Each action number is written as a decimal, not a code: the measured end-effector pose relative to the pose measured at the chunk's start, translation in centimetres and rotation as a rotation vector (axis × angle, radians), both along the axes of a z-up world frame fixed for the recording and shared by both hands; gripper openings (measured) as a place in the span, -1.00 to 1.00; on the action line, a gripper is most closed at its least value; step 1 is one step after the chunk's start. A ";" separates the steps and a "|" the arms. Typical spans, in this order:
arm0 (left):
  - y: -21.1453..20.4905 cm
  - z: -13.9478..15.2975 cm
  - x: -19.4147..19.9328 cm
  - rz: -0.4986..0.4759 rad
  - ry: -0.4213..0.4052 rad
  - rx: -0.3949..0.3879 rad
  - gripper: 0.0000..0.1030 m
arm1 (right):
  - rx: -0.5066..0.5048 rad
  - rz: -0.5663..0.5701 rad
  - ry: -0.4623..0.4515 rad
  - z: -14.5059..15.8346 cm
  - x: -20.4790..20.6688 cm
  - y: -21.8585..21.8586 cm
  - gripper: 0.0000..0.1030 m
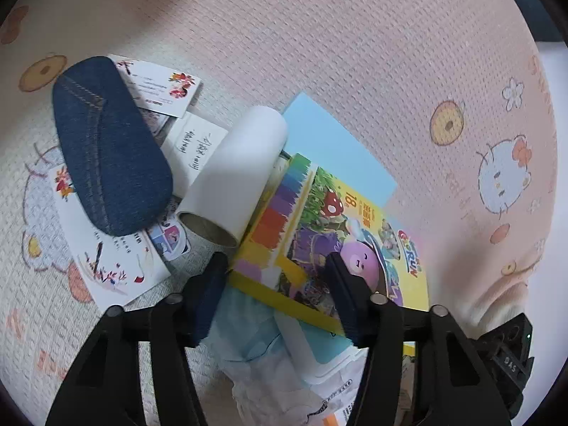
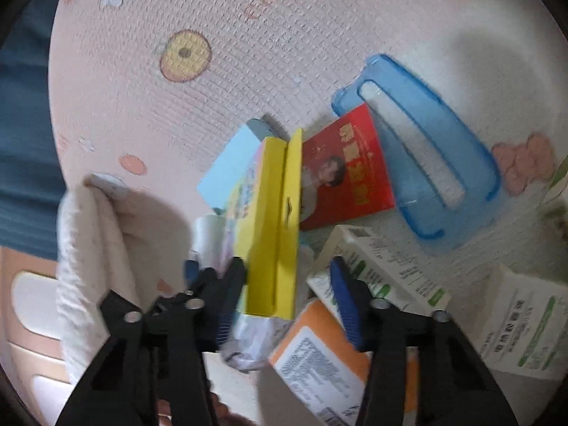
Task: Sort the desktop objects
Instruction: 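Close the right gripper on the yellow Colorun crayon box in the pile, then lift the yellow crayon box off the pile with the right gripper, then carry the crayon box over the cardboard box and open the right gripper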
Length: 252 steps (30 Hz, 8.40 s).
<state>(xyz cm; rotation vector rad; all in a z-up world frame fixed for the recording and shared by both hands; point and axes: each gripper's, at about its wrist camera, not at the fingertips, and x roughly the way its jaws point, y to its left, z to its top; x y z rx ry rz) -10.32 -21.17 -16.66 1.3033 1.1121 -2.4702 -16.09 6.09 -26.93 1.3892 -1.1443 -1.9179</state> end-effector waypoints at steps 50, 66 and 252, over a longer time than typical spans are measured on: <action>5.7 3.6 -5.1 -0.402 -0.022 -0.347 -0.82 | 0.594 0.115 0.152 2.9 8.5 1.9 -0.62; 8.1 2.1 -0.6 -0.573 -0.107 -0.423 -0.86 | 0.665 0.137 0.184 3.3 2.7 0.9 -0.62; 52.1 18.1 -3.2 -1.486 0.214 -0.230 -0.21 | 0.459 -0.752 0.228 11.6 23.7 35.9 -0.19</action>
